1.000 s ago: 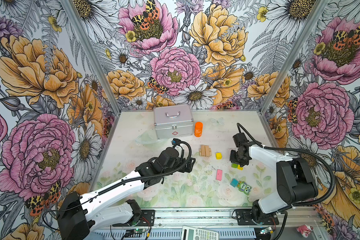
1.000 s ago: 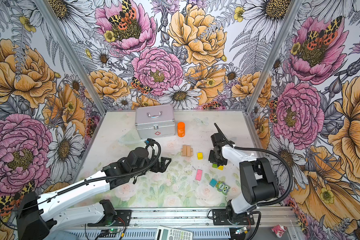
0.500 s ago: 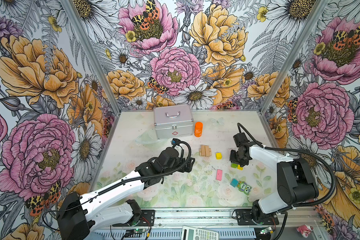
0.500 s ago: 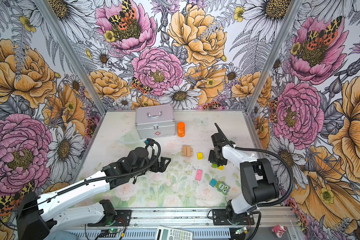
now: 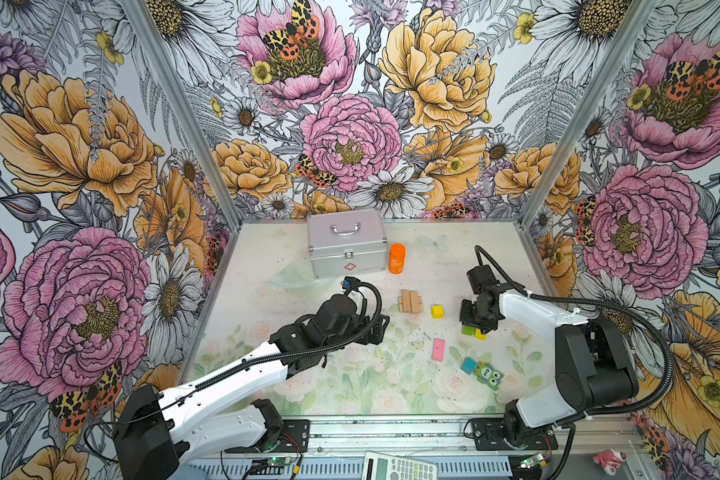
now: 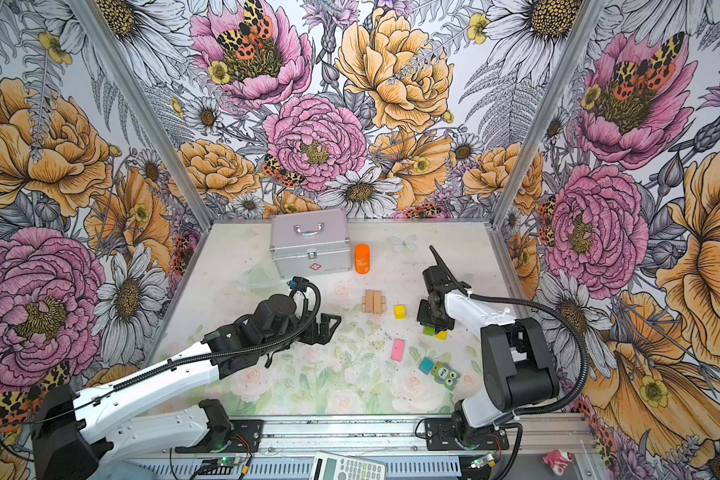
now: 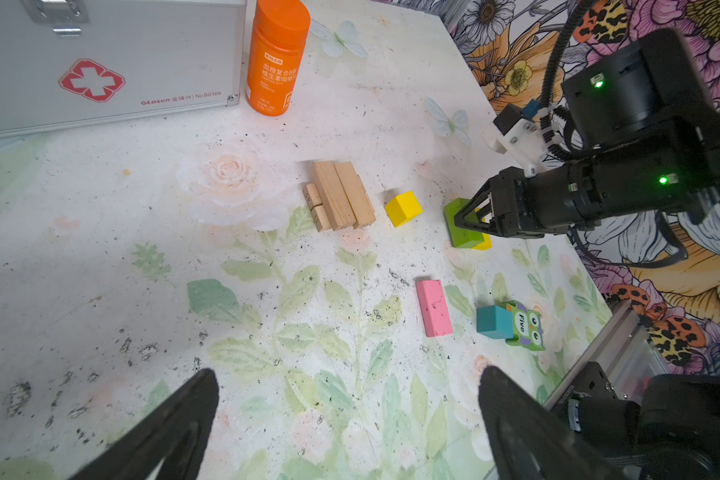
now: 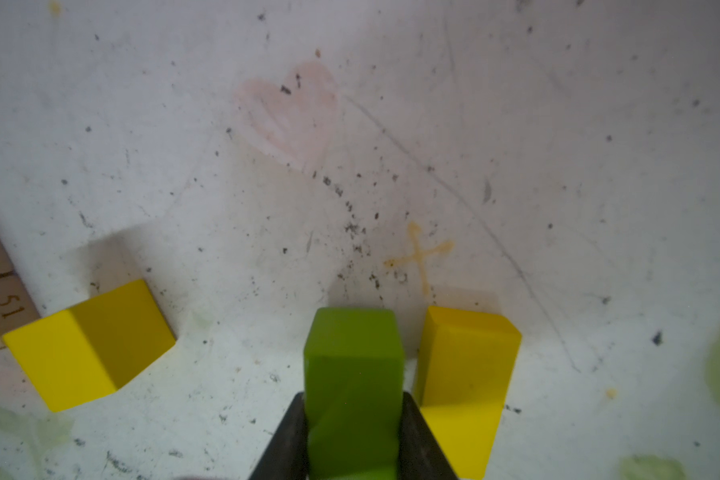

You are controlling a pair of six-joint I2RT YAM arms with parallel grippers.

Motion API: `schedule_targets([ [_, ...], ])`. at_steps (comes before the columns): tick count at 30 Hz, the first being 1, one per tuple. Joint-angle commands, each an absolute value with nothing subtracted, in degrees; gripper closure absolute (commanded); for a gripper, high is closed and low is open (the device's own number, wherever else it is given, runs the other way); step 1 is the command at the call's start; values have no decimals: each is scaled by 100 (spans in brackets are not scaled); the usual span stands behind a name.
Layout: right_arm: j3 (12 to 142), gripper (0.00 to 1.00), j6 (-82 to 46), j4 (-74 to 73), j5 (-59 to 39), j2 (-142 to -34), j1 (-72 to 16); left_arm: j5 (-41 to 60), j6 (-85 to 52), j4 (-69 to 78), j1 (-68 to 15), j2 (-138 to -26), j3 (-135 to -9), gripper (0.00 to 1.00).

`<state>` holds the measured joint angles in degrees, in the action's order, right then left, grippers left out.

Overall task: Build the wood block tower
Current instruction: 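Lift the green block and set it down farther from the robot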

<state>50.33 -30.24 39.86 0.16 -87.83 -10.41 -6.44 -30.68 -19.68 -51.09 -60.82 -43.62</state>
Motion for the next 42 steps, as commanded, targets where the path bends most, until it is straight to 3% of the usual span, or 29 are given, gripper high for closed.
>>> schedule_targets([
  [1,5145,69,-2927,3938,41,-8821,-1003,-782,-3114,-2004,-5054,-5962,-4445,1],
  [21,6591,68,-2660,3942,116,-10188,-837,-795,-3107,-2117,-4921,-5705,-4348,1],
  [28,6954,61,-2584,3953,32,-10497,-668,-814,-3106,-2173,-4859,-5653,-4358,1],
  [33,6720,38,-2610,3989,23,-9949,-680,-809,-3120,-2193,-4843,-5649,-4358,1],
  [42,5879,35,-3099,4482,-110,-8112,-1248,-782,-3181,-2188,-4856,-5610,-4283,1],
])
